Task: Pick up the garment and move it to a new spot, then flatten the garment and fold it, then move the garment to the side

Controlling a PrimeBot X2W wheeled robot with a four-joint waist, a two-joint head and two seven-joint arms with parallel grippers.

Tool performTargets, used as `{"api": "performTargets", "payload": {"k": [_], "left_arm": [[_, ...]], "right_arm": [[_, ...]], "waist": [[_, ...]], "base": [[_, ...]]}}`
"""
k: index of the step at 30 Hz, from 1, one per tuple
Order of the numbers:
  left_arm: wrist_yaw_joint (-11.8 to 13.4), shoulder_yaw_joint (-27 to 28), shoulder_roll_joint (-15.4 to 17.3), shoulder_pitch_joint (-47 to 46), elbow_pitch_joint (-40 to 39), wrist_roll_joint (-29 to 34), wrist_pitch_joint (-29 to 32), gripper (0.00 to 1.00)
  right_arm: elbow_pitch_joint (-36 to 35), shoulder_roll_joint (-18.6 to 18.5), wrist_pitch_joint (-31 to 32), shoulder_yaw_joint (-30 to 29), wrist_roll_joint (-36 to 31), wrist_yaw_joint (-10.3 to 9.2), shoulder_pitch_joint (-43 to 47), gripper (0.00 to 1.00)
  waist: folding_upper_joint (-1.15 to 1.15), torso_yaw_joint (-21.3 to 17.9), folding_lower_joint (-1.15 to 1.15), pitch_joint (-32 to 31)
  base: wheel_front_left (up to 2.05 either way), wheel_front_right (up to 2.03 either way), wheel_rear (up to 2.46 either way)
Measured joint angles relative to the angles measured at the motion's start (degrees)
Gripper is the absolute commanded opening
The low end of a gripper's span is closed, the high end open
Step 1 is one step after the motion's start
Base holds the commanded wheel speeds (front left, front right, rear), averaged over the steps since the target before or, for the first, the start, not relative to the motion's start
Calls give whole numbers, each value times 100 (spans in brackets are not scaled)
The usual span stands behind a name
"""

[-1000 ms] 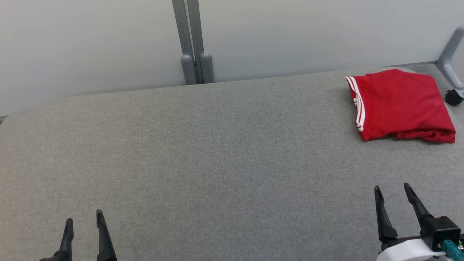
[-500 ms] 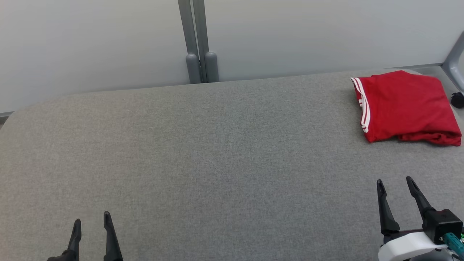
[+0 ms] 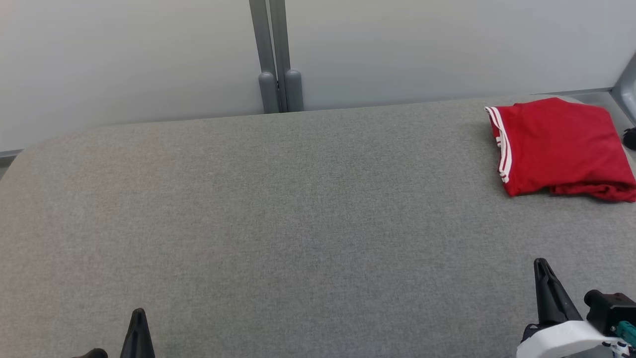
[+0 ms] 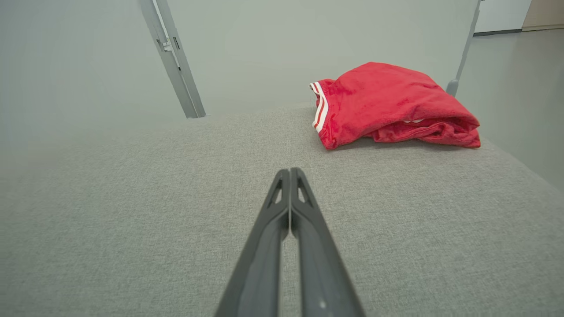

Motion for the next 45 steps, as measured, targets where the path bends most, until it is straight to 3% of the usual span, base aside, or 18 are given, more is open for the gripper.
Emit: {"api": "performTargets", "payload": {"k": [24, 45], "left_arm": [[-196, 130, 0, -465, 60, -2164, 561, 0], [-344, 219, 3, -782, 124, -3610, 948, 0]], "right_arm": [[115, 34, 552, 18, 2526, 0, -336, 0], [210, 69, 947, 18, 4223, -4, -593, 0]], "waist": [[0, 25, 0, 25], [0, 47, 0, 46]], "base": [[0, 0, 0], [0, 0, 0]]}}
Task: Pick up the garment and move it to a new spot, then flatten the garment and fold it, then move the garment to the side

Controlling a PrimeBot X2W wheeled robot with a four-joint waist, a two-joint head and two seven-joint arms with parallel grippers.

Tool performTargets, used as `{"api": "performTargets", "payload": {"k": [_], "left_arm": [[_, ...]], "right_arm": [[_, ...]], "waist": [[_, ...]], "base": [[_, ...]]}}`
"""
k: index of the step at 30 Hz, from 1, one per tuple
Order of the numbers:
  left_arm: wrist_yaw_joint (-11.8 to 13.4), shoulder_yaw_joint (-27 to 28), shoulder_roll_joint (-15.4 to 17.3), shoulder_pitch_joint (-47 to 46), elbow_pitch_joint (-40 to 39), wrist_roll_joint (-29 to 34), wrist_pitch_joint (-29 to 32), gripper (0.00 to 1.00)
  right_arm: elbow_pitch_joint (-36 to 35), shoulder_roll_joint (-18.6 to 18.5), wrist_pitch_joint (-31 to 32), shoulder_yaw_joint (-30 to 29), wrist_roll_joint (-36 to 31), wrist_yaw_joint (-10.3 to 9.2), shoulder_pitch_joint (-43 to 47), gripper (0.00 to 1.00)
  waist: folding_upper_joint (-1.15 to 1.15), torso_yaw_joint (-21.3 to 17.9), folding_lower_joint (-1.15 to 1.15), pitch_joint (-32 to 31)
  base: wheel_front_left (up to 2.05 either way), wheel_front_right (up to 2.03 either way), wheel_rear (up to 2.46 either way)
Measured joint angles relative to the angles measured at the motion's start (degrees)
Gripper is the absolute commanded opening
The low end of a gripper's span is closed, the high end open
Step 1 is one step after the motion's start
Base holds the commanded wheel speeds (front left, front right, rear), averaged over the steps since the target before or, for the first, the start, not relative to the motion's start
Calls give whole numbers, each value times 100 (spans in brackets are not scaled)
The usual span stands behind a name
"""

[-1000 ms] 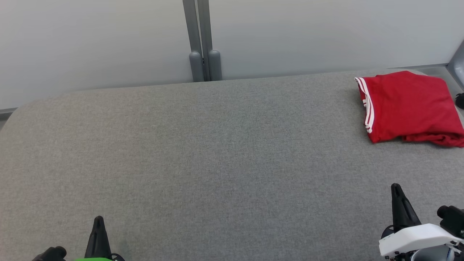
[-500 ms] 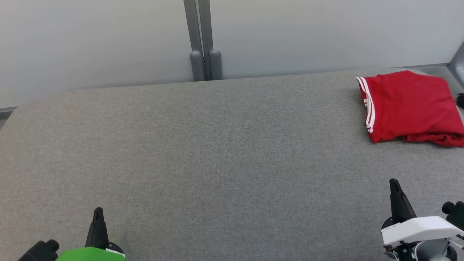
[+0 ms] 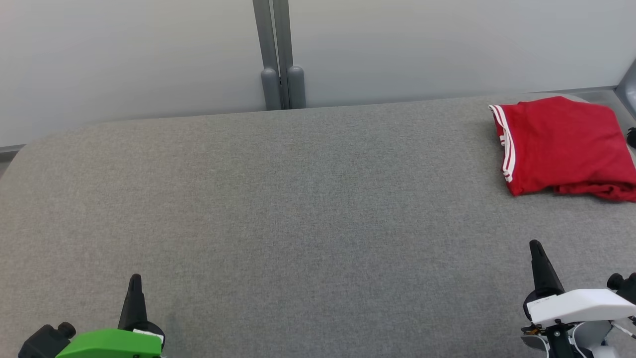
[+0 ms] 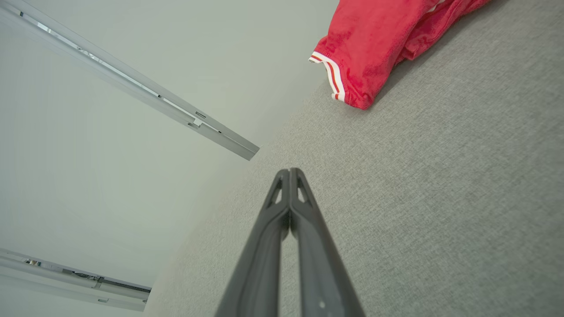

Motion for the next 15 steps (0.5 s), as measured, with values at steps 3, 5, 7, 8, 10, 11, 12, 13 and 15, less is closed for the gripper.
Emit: {"api": "performTargets", "payload": {"k": [3, 5, 7, 8, 10, 11, 12, 13, 15], "left_arm": [[-10, 12, 1, -47, 7, -203, 52, 0], [-27, 21, 1, -69, 10, -325, 86, 0], [-35, 30, 1, -93, 19, -416, 114, 0], [-49, 34, 1, -109, 20, -492, 124, 0], [-52, 43, 2, -141, 24, -621, 165, 0], [-58, 46, 2, -156, 24, -675, 172, 0], [-60, 52, 2, -166, 26, -716, 190, 0], [-75, 57, 3, -176, 30, -751, 216, 0], [-86, 65, 3, -199, 32, -900, 237, 0]], "right_arm": [[11, 3, 52, -1, 204, 0, -47, 0], [19, 5, 79, 0, 363, 0, -63, 0], [34, 5, 124, -1, 488, 0, -73, 0], [40, 7, 131, -1, 560, 0, -84, 0], [43, 8, 170, -1, 695, 0, -109, 0], [45, 8, 181, -1, 765, 0, -120, 0], [52, 9, 198, -1, 828, -1, -130, 0], [57, 10, 205, -1, 880, -1, -143, 0], [64, 10, 240, -1, 1027, -1, -172, 0]], "waist": [[0, 3, 0, 3], [0, 5, 0, 5], [0, 7, 0, 7], [0, 9, 0, 8], [0, 10, 0, 10], [0, 12, 0, 11], [0, 13, 0, 12], [0, 13, 0, 13], [0, 16, 0, 15]], "base": [[0, 0, 0], [0, 0, 0], [0, 0, 0], [0, 0, 0], [0, 0, 0], [0, 0, 0], [0, 0, 0], [0, 0, 0], [0, 0, 0]]}}
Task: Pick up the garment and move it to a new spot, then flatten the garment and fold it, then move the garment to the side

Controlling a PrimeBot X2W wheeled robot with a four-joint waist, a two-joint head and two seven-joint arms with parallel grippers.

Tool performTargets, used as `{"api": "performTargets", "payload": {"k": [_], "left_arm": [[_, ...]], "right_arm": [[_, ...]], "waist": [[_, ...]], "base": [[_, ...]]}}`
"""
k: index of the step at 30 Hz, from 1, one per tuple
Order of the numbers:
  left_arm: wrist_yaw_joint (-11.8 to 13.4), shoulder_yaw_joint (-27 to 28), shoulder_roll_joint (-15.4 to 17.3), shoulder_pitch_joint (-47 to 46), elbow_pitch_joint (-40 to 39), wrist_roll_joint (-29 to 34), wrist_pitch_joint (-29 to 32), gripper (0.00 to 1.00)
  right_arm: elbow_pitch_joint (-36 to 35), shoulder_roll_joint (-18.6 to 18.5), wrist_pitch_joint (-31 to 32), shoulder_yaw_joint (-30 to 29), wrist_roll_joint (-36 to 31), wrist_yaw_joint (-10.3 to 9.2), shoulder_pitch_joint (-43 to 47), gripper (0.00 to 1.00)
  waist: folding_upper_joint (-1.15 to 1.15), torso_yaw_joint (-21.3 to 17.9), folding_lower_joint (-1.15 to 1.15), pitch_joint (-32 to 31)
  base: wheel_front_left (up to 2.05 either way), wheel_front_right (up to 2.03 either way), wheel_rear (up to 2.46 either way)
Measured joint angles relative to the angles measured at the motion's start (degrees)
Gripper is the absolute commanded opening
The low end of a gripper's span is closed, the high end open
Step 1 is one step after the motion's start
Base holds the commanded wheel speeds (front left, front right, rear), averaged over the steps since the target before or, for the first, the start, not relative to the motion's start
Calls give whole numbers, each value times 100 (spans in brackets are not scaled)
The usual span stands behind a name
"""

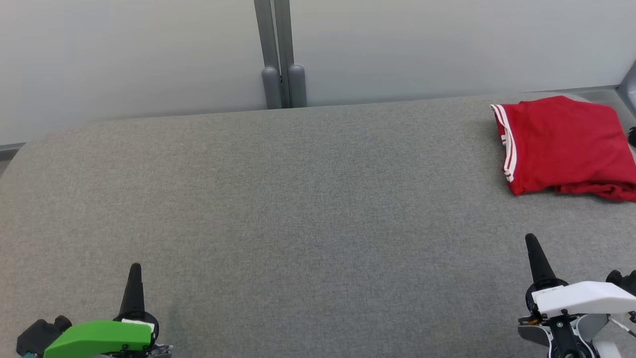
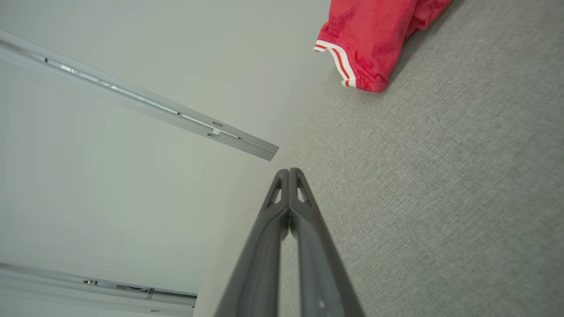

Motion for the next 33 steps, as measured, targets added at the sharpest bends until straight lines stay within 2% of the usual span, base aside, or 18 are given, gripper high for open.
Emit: {"api": "performTargets", "payload": {"k": [33], "left_arm": [[-153, 98, 9, -355, 57, -1572, 435, 0]], "right_arm": [[104, 29, 437, -2, 1837, 0, -271, 0]], "waist": [[0, 34, 0, 33]], "base": [[0, 0, 0]]}}
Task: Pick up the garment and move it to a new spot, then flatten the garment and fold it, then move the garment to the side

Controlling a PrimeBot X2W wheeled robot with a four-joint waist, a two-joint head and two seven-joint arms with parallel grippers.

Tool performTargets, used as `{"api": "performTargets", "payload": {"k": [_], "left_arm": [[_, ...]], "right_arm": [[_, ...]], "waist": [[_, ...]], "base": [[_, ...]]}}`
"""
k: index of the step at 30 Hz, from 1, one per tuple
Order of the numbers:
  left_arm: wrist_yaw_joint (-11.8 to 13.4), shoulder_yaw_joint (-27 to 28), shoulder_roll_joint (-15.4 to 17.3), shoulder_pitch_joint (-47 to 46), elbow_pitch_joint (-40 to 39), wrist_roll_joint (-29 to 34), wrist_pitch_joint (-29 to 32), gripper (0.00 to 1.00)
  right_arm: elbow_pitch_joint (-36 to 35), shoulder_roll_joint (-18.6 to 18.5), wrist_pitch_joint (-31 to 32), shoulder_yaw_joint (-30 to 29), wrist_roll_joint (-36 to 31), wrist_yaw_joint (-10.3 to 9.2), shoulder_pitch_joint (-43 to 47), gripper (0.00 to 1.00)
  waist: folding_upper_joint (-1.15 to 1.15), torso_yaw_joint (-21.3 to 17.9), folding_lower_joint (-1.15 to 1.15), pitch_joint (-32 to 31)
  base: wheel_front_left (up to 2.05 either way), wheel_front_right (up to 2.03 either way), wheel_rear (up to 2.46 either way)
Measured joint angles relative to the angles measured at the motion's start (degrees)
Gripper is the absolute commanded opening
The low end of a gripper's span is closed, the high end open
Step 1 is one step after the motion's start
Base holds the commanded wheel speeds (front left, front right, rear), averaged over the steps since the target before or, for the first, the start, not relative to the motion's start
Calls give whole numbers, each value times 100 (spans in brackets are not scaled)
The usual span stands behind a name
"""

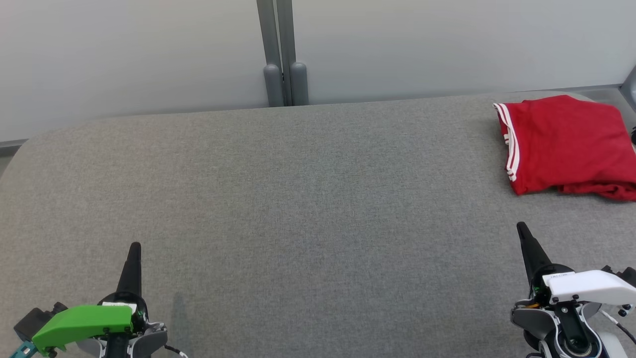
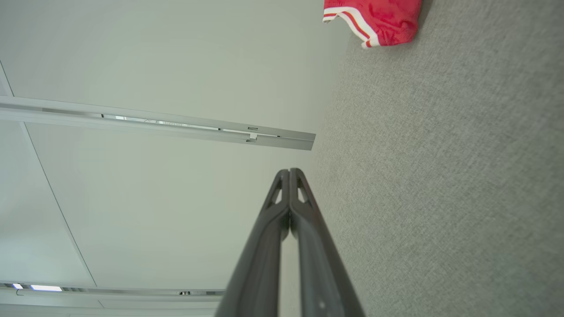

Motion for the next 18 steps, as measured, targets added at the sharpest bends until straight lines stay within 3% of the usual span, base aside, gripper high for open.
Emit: {"api": "performTargets", "payload": {"k": [18], "left_arm": [[-65, 47, 8, -173, 30, -703, 191, 0]], "right_arm": [[49, 10, 192, -1, 811, 0, -129, 0]], "waist": [[0, 19, 0, 18]], "base": [[0, 0, 0]]}}
